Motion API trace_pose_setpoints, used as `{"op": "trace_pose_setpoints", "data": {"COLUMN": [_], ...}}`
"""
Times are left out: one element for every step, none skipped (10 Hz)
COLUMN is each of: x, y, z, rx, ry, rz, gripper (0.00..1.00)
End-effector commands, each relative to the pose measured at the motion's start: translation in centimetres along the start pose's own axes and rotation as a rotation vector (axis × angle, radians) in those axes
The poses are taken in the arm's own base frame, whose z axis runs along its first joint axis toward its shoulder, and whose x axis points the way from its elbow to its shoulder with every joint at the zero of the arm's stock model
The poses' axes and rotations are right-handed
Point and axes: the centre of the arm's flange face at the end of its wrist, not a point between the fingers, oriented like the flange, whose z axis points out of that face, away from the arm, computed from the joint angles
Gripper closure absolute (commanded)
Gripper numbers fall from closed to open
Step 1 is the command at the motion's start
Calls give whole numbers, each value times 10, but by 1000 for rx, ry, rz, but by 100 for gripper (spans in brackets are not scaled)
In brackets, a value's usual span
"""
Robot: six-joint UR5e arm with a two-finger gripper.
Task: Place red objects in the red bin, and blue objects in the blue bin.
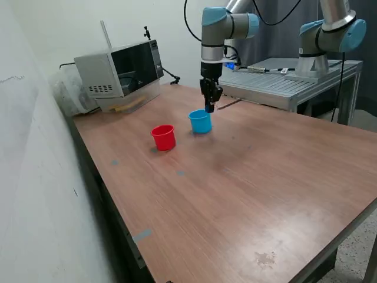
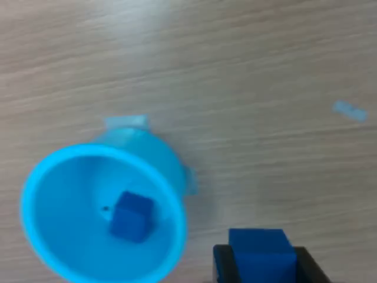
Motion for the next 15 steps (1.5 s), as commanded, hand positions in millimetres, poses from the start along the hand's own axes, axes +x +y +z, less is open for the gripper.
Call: {"op": "trace_pose_setpoints", "data": {"x": [-51, -60, -62, -63, -61, -61, -61, -60, -60, -61, -60, -58, -40, -28, -23], "y": [11, 11, 9, 6, 1, -1, -2, -3, -4, -7, -18, -29, -52, -73, -96], "z": [1, 4, 5, 8, 12, 13, 14, 14, 14, 7, -11, -38, -92, -135, -174], "rx": [1, 9, 14, 31, 46, 51, 52, 54, 55, 49, 29, -2, -1, 7, 21], "ry": [-17, -18, -18, -18, -15, -17, -17, -17, -16, -17, -19, -22, -16, -11, -8], "rz": [66, 81, 79, 75, 72, 71, 71, 71, 71, 72, 71, 65, 24, -9, -29], "gripper": [100, 100, 100, 100, 100, 0, 0, 0, 0, 0, 0, 0, 0, 0, 0]}}
